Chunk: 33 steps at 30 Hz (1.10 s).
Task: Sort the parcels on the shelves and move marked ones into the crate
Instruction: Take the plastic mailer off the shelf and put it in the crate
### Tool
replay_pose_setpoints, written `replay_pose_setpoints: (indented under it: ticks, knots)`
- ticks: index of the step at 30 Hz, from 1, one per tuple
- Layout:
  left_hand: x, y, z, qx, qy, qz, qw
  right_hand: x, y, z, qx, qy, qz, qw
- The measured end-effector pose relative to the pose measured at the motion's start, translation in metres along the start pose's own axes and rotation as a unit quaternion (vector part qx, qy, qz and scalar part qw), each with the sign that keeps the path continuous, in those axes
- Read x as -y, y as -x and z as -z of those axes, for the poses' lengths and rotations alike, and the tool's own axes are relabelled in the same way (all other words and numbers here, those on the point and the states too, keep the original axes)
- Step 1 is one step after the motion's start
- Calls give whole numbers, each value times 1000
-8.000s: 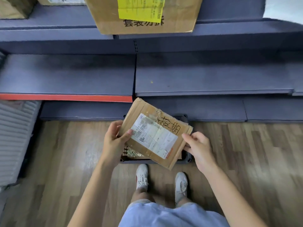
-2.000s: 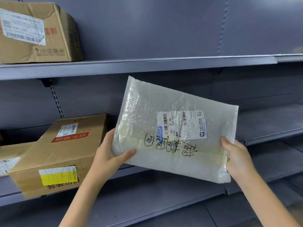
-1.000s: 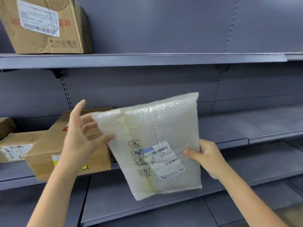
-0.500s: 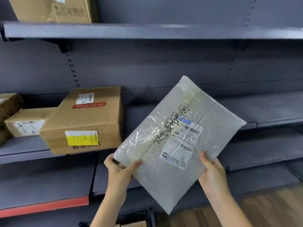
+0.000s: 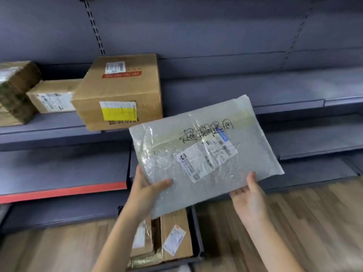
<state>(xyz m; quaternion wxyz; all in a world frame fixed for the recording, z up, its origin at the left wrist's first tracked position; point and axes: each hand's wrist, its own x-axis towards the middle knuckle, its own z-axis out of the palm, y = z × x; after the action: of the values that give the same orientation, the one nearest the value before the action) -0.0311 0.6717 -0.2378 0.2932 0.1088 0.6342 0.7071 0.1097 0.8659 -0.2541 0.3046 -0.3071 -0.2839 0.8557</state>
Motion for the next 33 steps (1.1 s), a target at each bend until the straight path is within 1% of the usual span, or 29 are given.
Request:
replay_pose_setpoints:
  ticks: [2, 4, 6, 8, 9, 13, 15, 20, 23, 25, 27, 29, 31, 32, 33]
  knots:
    - [1, 18, 22, -6, -14, 0, 1000, 7, 10, 17, 7, -4, 1, 1000]
    - [4, 38, 41, -19, -11, 4, 1000, 15, 21, 33, 29, 17, 2, 999]
    - [9, 58, 54, -26, -2, 4, 1000, 23, 35, 48, 63, 69, -2, 996]
    - [15, 77, 61, -22, -2, 10, 1000, 29, 48, 59, 99, 146, -17, 984]
    - [17, 85, 64, -19, -1, 14, 1000, 31, 54, 63, 104, 179, -29, 978]
    - [23, 114, 79, -29, -19, 29, 999, 21, 69, 64, 87, 251, -96, 959]
    - [28, 124, 91, -35, -10, 35, 999, 7, 76, 57, 75, 280, -117, 950]
    - [49, 131, 134, -79, 22, 70, 994, -32, 93, 41, 73, 298, -141, 941]
    - [65, 126, 163, -93, 34, 94, 991, -62, 100, 31, 41, 311, -148, 938]
    - [76, 123, 183, -92, 37, 114, 989, -87, 101, 26, 0, 299, -153, 942]
    - [89, 124, 202, -106, 55, 131, 984, -114, 100, 15, -34, 257, -158, 953]
    - [102, 126, 215, -124, 75, 142, 979, -141, 98, 2, -86, 187, -153, 967]
    - [112, 126, 223, -148, 101, 141, 974, -167, 98, -12, -142, 110, -128, 975]
    - [117, 125, 224, -158, 112, 143, 971, -180, 100, -19, -156, 82, -119, 977]
    - [121, 123, 224, -162, 124, 148, 968, -192, 103, -26, -154, 63, -119, 979]
